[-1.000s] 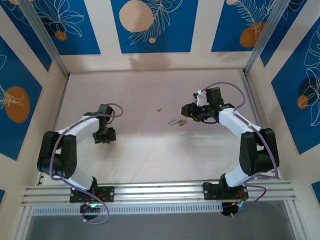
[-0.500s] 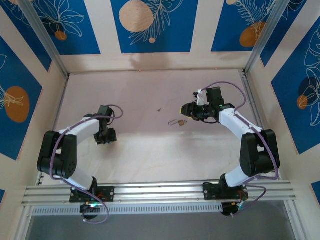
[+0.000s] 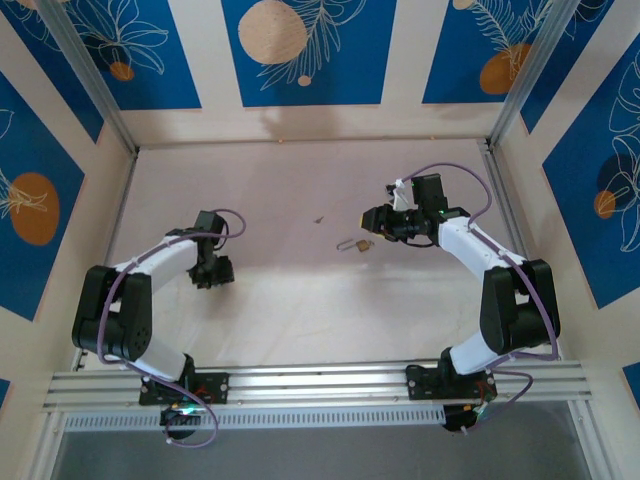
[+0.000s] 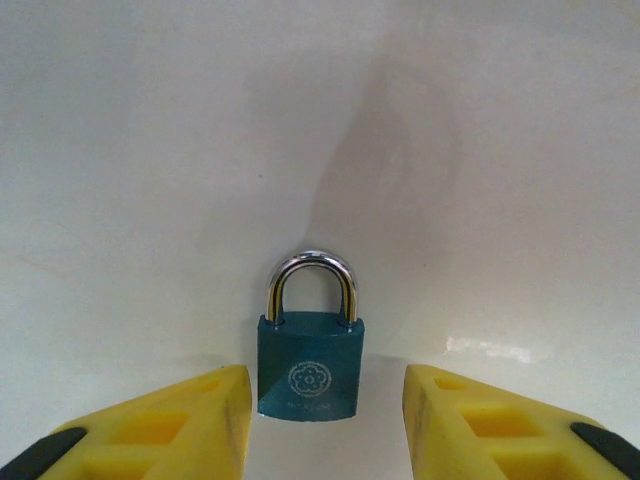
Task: Unlock with the key
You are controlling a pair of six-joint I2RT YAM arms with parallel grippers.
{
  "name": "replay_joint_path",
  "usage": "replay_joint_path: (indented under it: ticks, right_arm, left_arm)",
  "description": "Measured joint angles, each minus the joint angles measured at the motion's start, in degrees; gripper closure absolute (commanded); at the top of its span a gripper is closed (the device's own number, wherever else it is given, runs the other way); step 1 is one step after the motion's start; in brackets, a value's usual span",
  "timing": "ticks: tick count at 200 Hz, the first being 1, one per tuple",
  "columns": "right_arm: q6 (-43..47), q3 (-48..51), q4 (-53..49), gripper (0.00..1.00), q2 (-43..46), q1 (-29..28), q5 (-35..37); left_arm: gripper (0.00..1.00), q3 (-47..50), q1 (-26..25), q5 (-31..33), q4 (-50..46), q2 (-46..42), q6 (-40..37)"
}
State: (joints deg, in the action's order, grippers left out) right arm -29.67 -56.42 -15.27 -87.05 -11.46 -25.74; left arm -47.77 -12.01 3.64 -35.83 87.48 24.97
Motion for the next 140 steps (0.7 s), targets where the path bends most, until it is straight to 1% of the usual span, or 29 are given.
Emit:
replay_joint_path:
  ticks: [16, 37, 52, 62, 111, 140]
  right_arm:
    - [0.0, 0.0, 0.2, 0.61, 0.0, 0.0, 0.0]
    - [0.0, 0.3, 0.7, 0.61, 0.1, 0.0, 0.0]
    - [0.0, 0.5, 0.7, 0.61, 0.2, 0.0, 0.0]
    - [0.0, 0.6, 0.8, 0.61, 0.3, 0.0, 0.0]
    - [0.0, 0.7, 1.0, 0.61, 0.3, 0.0, 0.0]
    - [0.0, 0.7, 1.1, 0.61, 0.3, 0.0, -0.2]
  left_arm:
    - [0.58, 0.0, 0.0, 0.7, 0.0, 1.0, 0.0]
    - [0.61, -0.5, 0.0, 1.0, -0.2, 2.3, 0.0]
    - [0.67, -1.0, 0.0, 1.0, -0.2, 3.0, -0.6]
    - [0.69, -1.4, 0.0, 0.9, -0.4, 3.3, -1.0]
    - [0.72, -1.8, -0.2, 0.9, -0.9, 3.5, -1.6]
    - [0.73, -2.6, -1.4, 2.1, -2.0, 3.5, -1.7]
